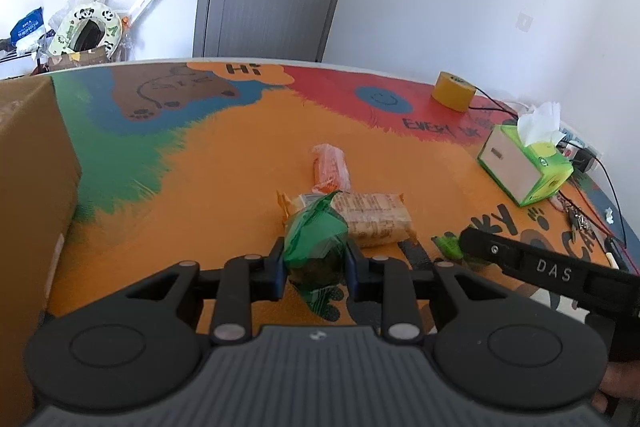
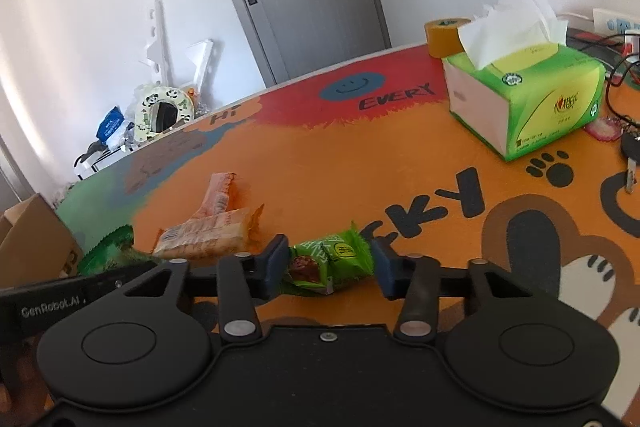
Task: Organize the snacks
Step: 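Grasp the green candy pack with the left gripper while the right grasps another green pack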
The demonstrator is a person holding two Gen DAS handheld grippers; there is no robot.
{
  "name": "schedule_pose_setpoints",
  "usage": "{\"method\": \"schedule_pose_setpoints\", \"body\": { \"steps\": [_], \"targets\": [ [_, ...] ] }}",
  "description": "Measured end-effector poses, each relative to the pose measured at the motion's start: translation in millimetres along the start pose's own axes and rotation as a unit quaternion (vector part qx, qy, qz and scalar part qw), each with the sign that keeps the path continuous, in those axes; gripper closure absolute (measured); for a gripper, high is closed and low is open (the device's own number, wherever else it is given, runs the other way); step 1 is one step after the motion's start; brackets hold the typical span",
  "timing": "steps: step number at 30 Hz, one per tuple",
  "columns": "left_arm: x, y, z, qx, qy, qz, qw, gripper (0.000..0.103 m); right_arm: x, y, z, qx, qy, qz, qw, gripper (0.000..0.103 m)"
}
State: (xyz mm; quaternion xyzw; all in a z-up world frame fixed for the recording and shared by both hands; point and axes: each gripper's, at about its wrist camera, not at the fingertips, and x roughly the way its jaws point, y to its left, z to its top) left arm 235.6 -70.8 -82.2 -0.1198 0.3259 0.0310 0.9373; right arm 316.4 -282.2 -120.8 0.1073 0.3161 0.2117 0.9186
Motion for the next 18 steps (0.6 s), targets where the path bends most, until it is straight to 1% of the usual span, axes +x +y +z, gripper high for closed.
{"method": "schedule_pose_setpoints", "body": {
  "steps": [1, 3, 4, 5, 11, 16, 18],
  "targets": [
    [-3, 0, 0, 0.0, -0.002, -0.001, 1.0, 0.076, -3, 0, 0, 0.0, 0.002, 0.004, 1.0, 0.076],
    [-8, 0, -1, 0.0, -0.006, -0.001, 1.0, 0.076, -9, 2, -2, -0.001, 0.001, 0.008, 1.0, 0.08],
    [-10, 0, -2, 0.0, -0.008, -0.002, 1.0, 0.076, -12, 3, -4, -0.005, -0.001, 0.007, 1.0, 0.094],
    [-14, 0, -3, 0.0, -0.011, -0.002, 0.9999, 0.076, -14, 4, -5, -0.006, 0.002, 0.008, 1.0, 0.101],
    [-33, 4, -9, -0.001, -0.027, -0.001, 0.9996, 0.076, -32, 7, -18, -0.011, -0.004, 0.017, 1.0, 0.102],
    [-44, 11, -13, -0.006, -0.032, 0.003, 0.9995, 0.076, -44, 4, -24, -0.007, -0.006, 0.02, 1.0, 0.102],
    [-46, 13, -12, -0.007, -0.035, 0.005, 0.9993, 0.076, -45, 6, -22, -0.006, -0.002, 0.021, 1.0, 0.098]
  ]
}}
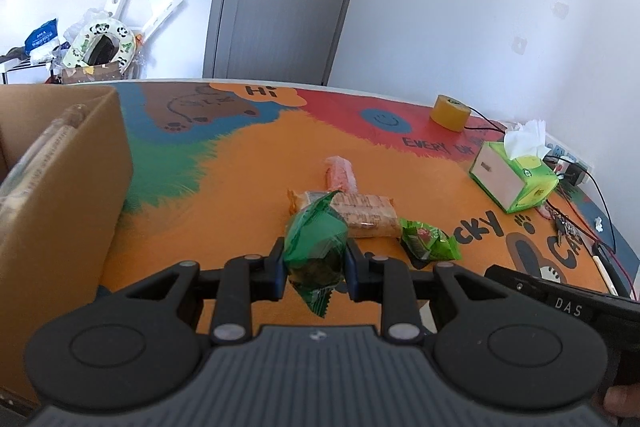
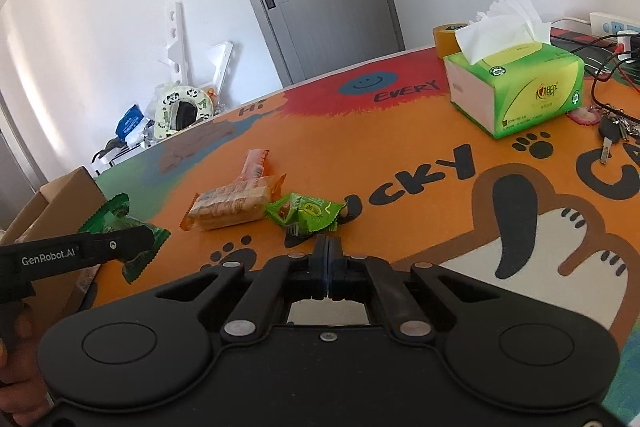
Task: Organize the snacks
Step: 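Grasp the green candy pack with the left gripper while the right grasps another green pack, then carry both green packs over the cardboard box and open both grippers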
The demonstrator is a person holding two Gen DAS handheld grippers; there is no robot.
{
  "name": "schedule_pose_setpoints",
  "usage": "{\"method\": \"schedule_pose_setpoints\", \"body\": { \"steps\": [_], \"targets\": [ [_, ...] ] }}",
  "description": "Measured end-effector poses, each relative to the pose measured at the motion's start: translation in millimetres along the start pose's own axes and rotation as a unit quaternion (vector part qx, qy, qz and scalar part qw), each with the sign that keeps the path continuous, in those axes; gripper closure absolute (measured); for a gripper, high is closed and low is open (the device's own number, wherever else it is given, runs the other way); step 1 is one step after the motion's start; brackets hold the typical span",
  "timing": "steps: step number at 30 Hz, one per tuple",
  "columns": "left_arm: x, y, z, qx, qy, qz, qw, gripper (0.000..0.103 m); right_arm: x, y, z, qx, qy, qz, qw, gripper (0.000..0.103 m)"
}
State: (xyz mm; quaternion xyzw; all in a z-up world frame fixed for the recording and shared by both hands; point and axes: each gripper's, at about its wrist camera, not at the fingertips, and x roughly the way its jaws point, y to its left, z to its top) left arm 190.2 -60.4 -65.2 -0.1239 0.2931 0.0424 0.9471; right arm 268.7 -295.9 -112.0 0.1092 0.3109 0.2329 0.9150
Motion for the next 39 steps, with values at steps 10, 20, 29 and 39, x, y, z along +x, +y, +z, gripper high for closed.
{"method": "schedule_pose_setpoints", "body": {
  "steps": [10, 20, 29, 39],
  "targets": [
    [7, 19, 3, -0.015, 0.006, 0.003, 0.9999, 0.076, 29, 23, 13, -0.033, -0.005, -0.006, 0.999, 0.035],
    [24, 28, 4, -0.023, 0.021, 0.009, 0.9995, 0.076, 67, 39, 19, -0.064, 0.016, -0.012, 0.998, 0.027],
    [20, 27, 4, -0.023, 0.017, 0.01, 0.9995, 0.076, 63, 39, 14, -0.066, 0.023, 0.003, 0.998, 0.074],
    [-11, 24, 9, -0.016, -0.013, 0.007, 0.9998, 0.076, 27, 48, 12, -0.059, -0.005, 0.011, 0.998, 0.079]
  ]
}}
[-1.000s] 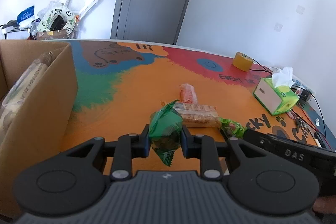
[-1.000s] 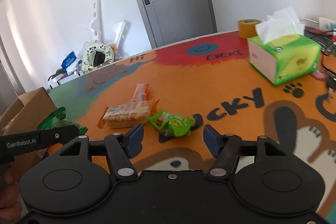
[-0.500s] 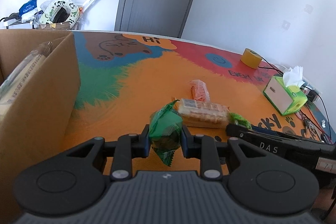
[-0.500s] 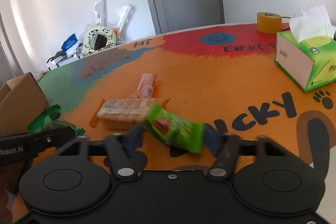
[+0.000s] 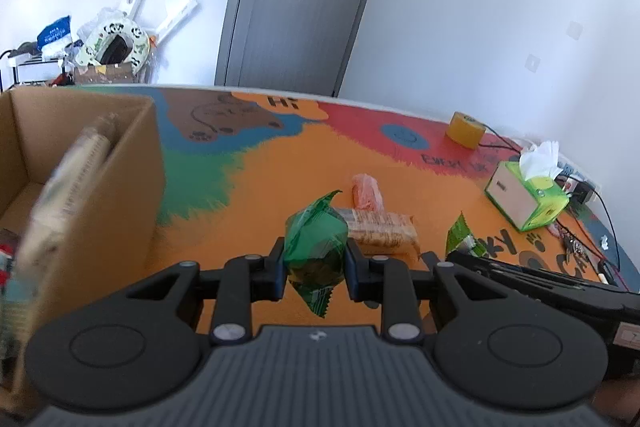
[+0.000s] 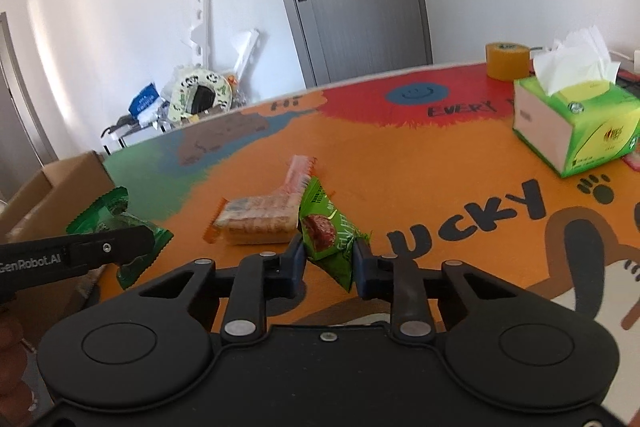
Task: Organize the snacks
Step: 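Carry both green packs over the cardboard box and open both grippers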
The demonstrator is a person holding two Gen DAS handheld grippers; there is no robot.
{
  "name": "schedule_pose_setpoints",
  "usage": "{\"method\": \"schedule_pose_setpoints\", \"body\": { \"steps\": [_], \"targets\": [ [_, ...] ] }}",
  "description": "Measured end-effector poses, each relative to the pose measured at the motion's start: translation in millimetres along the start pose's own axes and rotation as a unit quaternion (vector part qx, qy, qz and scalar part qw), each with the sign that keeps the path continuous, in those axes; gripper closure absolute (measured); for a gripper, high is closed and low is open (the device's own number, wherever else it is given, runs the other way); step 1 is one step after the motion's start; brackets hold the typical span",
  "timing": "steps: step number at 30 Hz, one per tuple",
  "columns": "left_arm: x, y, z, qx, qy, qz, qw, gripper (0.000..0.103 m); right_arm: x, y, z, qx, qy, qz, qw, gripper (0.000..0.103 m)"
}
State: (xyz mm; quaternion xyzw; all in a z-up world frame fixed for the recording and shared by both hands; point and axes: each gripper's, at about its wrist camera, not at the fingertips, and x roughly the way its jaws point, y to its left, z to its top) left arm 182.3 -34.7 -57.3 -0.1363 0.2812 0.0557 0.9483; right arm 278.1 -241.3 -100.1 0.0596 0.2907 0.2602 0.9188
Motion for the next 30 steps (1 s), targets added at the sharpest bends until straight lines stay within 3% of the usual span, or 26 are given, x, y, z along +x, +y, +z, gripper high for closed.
{"method": "schedule_pose_setpoints", "body": {
  "steps": [16, 30],
  "targets": [
    [-68, 20, 16, -0.001, -0.061, 0.031, 0.9976, 0.076, -35, 41, 11, -0.016, -0.046, 0.054, 0.997, 0.079],
    [-109, 70, 28, -0.027, -0.098, 0.076, 0.9919, 0.076, -36, 96, 22, -0.045, -0.067, 0.101, 0.992, 0.079]
  ]
}}
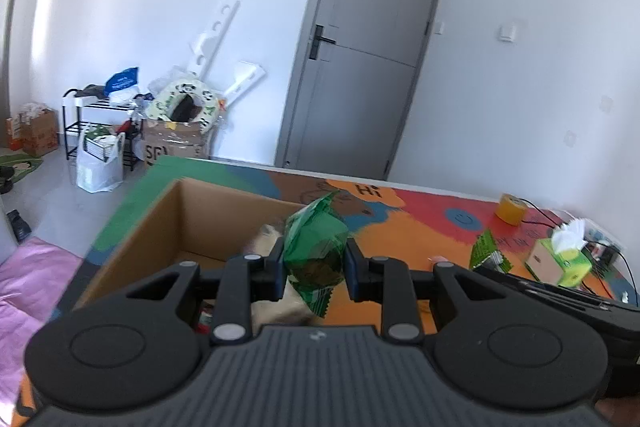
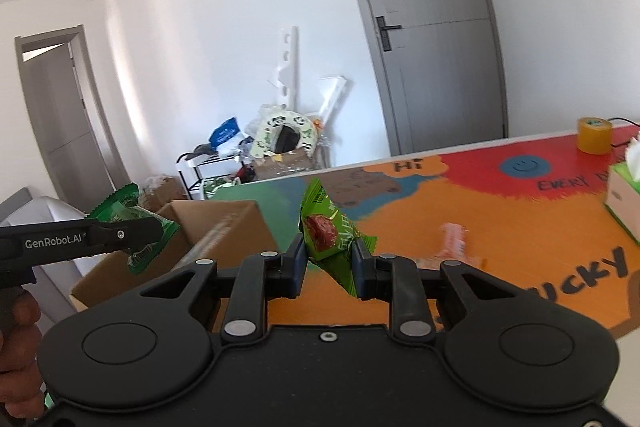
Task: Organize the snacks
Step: 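Carry both green packs over the cardboard box and open both grippers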
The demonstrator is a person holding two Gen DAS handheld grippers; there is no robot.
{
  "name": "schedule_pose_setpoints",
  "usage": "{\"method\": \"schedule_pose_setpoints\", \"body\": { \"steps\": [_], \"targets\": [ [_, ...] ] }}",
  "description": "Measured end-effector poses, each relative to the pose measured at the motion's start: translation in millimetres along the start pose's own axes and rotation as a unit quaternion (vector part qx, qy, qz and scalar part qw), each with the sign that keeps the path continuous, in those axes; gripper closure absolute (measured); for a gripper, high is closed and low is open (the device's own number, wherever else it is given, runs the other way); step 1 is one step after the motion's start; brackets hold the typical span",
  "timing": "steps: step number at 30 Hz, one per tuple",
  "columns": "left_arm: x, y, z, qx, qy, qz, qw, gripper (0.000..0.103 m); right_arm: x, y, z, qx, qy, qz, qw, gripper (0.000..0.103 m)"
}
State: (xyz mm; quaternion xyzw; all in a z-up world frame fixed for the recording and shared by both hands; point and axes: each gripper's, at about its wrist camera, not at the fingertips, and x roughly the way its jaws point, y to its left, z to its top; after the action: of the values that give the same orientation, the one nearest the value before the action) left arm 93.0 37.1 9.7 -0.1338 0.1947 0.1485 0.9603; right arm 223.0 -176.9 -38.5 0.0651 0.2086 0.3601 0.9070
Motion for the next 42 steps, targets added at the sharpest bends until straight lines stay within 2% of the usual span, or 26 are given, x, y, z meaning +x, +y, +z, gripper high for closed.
{"method": "schedule_pose_setpoints", "body": {
  "steps": [11, 23, 27, 29, 31, 42],
  "targets": [
    [11, 50, 11, -0.025, 0.003, 0.027, 0.9993, 0.076, 23, 42, 7, -0.023, 0.005, 0.025, 0.999, 0.079],
    [39, 79, 16, -0.043, 0.03, 0.0, 0.9986, 0.075, 43, 80, 17, -0.044, 0.01, 0.03, 0.999, 0.079],
    [43, 85, 18, -0.038, 0.044, 0.006, 0.9983, 0.065, 51, 91, 18, -0.05, 0.015, 0.033, 0.998, 0.079],
    [38, 90, 20, -0.043, 0.038, 0.004, 0.9984, 0.055, 54, 96, 18, -0.052, 0.018, 0.037, 0.998, 0.079],
    [33, 96, 22, -0.045, 0.027, 0.011, 0.9985, 0.05, 58, 101, 19, -0.054, 0.021, 0.039, 0.998, 0.079],
    [15, 131, 27, -0.069, 0.015, 0.035, 0.9969, 0.049, 70, 138, 26, -0.073, 0.027, 0.064, 0.995, 0.079]
  ]
}}
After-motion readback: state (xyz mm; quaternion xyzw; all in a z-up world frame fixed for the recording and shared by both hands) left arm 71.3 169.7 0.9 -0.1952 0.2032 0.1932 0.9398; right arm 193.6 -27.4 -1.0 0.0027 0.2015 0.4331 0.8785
